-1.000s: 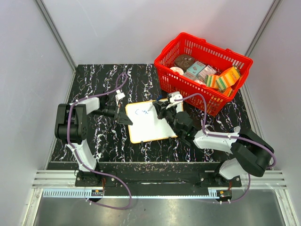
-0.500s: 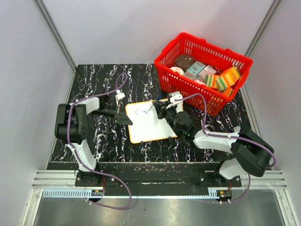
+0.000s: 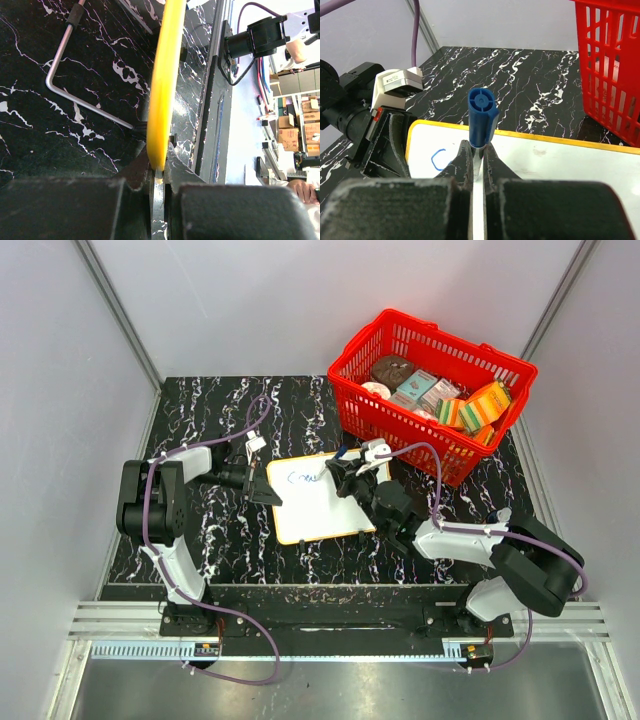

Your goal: Write a sentence on the whiteboard

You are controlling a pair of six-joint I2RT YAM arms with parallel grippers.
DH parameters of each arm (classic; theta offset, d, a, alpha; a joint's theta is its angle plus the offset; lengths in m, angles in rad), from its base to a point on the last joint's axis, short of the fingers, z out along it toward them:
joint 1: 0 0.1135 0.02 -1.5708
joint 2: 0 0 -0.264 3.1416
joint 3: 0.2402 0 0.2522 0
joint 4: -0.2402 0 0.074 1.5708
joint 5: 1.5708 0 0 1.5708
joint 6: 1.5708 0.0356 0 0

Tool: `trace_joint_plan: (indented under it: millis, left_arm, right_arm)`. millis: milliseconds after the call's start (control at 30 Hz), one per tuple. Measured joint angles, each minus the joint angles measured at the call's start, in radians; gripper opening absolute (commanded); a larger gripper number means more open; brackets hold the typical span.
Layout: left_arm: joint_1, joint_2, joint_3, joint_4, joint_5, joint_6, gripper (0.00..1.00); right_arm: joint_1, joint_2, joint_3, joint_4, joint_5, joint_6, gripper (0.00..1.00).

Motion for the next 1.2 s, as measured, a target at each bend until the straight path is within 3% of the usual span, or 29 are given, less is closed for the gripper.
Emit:
trace_joint_plan:
  millis: [1200]
  left_arm:
    - [0.000,0.000,0.000,0.000,0.000,0.000,0.00]
  right_arm:
    - [0.000,0.000,0.004,0.023,0.034,-0.021,0.00]
